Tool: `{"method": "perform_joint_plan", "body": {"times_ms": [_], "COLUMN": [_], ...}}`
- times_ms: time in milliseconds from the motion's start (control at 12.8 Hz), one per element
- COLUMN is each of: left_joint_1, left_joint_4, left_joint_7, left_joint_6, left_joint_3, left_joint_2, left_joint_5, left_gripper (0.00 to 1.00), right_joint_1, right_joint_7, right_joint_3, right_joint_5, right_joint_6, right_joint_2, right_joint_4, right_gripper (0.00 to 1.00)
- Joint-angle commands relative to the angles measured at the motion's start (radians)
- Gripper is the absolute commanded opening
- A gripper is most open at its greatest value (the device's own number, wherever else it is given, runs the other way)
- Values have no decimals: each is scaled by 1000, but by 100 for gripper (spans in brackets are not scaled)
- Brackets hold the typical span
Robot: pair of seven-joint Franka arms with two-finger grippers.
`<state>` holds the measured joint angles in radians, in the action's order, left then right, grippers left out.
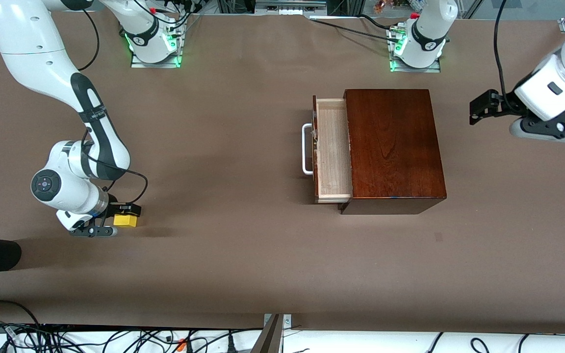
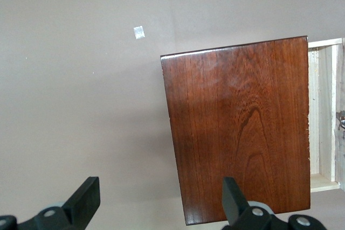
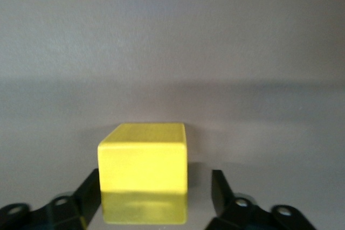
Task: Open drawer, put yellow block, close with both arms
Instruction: 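Grasp the yellow block with the right gripper and lift it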
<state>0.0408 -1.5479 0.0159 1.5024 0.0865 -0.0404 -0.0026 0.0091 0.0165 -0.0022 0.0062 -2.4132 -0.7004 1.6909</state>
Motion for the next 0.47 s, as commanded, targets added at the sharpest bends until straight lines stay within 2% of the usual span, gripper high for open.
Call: {"method": "perform_joint_plan", "body": {"times_ms": [0, 156, 235, 313, 391], "left_joint_1": [31, 30, 30, 30, 30], "left_joint_4": [-92, -77, -63, -60, -58], "left_joint_7": [-13, -10, -10, -8, -8], "left_joint_6": [38, 19, 15, 13, 13], "left_joint_3": [-57, -51, -50, -47, -45], "left_joint_2": [62, 50, 41, 37, 37], "left_joint_5": [-13, -11, -10, -10, -10], "left_gripper": [100, 100, 100, 100, 100], "right_joint_1": [-3, -5, -3, 0, -1], "right_joint_7": [19, 23, 23, 25, 28], "right_joint_3": [1, 1, 1, 1, 1], "right_joint_5": [-15, -35, -37, -37, -37], "right_joint_6": [-4, 3, 32, 90, 173], "right_joint_2": [19, 21, 30, 41, 54], "right_joint_4": [-10, -26, -39, -68, -106], "right_gripper": [49, 18, 5, 0, 0]}}
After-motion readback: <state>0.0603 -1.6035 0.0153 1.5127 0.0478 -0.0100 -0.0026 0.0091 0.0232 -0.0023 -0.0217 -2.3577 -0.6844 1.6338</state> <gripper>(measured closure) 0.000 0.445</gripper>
